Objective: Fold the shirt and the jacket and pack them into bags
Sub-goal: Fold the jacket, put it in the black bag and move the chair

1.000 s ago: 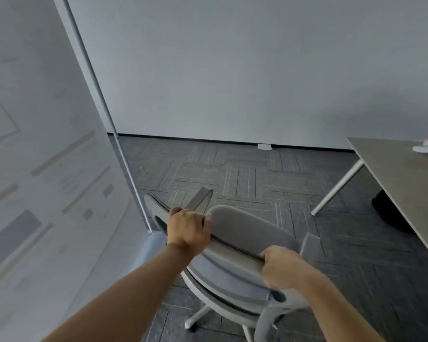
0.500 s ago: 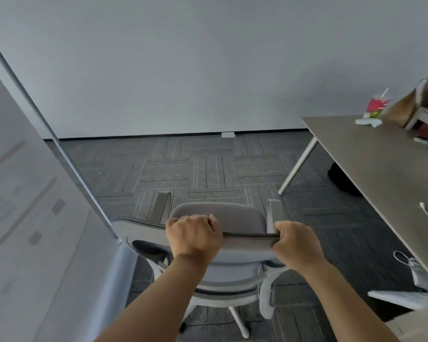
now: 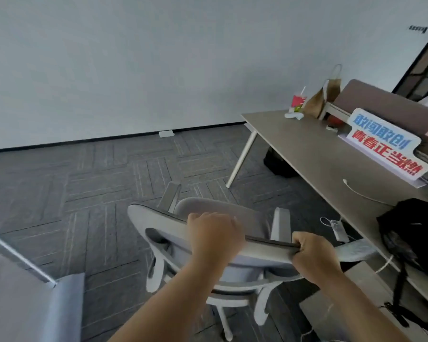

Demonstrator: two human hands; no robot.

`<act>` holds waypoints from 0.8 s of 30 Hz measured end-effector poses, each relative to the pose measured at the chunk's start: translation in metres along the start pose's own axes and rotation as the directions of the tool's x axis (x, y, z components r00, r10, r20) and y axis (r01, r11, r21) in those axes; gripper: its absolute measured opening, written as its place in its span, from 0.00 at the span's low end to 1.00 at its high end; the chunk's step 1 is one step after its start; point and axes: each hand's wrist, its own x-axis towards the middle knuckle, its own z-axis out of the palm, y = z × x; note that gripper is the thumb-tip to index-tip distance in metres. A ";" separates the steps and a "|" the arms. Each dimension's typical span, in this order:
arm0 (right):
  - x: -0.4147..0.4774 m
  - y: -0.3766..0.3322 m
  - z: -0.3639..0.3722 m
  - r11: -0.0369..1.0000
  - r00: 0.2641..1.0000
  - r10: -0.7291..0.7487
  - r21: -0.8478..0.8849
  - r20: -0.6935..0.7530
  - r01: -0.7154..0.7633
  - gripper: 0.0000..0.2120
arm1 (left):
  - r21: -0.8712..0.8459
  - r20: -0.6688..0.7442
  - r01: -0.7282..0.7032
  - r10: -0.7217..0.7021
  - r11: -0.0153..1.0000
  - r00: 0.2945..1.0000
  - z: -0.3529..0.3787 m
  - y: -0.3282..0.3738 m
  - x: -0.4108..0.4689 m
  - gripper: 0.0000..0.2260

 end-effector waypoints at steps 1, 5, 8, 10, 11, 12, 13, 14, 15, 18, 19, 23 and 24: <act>0.002 0.002 -0.003 0.999 0.999 0.050 -0.008 0.002 -0.050 0.08 | 0.005 0.027 -0.060 0.060 0.998 0.998 -0.002 0.004 0.010 0.22; 0.016 0.020 -0.011 0.981 0.980 0.195 0.009 -0.037 -0.195 0.11 | -0.044 0.133 -0.181 0.186 0.982 0.974 0.001 0.006 0.060 0.21; 0.031 0.037 -0.018 0.965 0.963 0.261 0.018 -0.068 -0.261 0.11 | -0.069 0.117 -0.171 0.178 0.983 0.977 0.010 -0.011 0.103 0.22; 0.046 0.051 -0.024 0.954 0.951 0.299 0.022 -0.074 -0.299 0.09 | -0.091 0.126 -0.169 0.179 0.981 0.976 0.019 -0.007 0.131 0.22; 0.056 0.059 -0.028 0.949 0.946 0.314 0.011 -0.083 -0.314 0.08 | -0.095 0.126 -0.177 0.188 0.980 0.974 0.025 0.002 0.144 0.22; 0.066 0.067 -0.031 0.944 0.940 0.327 -0.003 -0.092 -0.329 0.06 | -0.094 0.115 -0.187 0.197 0.978 0.974 0.032 0.012 0.158 0.22; 0.077 0.075 -0.036 0.939 0.935 0.341 -0.014 -0.100 -0.344 0.03 | -0.090 0.092 -0.200 0.208 0.976 0.974 0.038 0.024 0.170 0.21; 0.089 0.083 -0.040 0.932 0.928 0.359 -0.015 -0.103 -0.363 0.03 | -0.082 0.059 -0.219 0.224 0.972 0.973 0.046 0.035 0.182 0.21; 0.100 0.093 -0.043 0.926 0.922 0.374 -0.010 -0.102 -0.376 0.03 | -0.069 0.032 -0.242 0.245 0.968 0.969 0.054 0.045 0.193 0.21; 0.131 0.120 -0.051 0.916 0.910 0.399 -0.001 -0.113 -0.402 0.02 | -0.012 0.016 -0.304 0.304 0.953 0.953 0.073 0.072 0.224 0.21; 0.140 0.126 -0.053 0.912 0.906 0.406 -0.009 -0.116 -0.410 0.01 | 0.011 0.024 -0.324 0.324 0.946 0.946 0.077 0.081 0.235 0.21; 0.181 0.142 -0.070 0.897 0.892 0.440 0.009 -0.101 -0.442 0.09 | 0.003 0.047 -0.379 0.378 0.925 0.925 0.089 0.120 0.287 0.20; 0.192 0.145 -0.072 0.894 0.888 0.447 0.011 -0.106 -0.449 0.08 | -0.020 0.036 -0.388 0.388 0.922 0.921 0.093 0.128 0.301 0.19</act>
